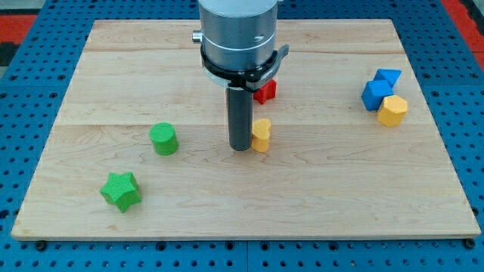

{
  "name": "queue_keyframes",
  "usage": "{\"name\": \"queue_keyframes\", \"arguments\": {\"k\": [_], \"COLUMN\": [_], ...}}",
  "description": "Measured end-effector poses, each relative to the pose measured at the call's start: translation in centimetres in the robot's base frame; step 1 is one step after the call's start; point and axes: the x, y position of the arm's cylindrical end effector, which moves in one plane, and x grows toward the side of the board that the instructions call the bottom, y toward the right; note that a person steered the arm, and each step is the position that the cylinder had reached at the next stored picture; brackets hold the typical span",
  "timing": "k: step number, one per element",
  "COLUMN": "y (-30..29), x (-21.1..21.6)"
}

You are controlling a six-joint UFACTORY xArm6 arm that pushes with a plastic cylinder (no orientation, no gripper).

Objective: Push the yellow heart towards the blue blocks

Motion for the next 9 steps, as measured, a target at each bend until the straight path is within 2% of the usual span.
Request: {"name": "queue_keyframes", "arguments": {"k": [2, 4, 9], "y": [5.2, 7.1, 8.2], "x": [-0.6, -2.2, -5.8]}}
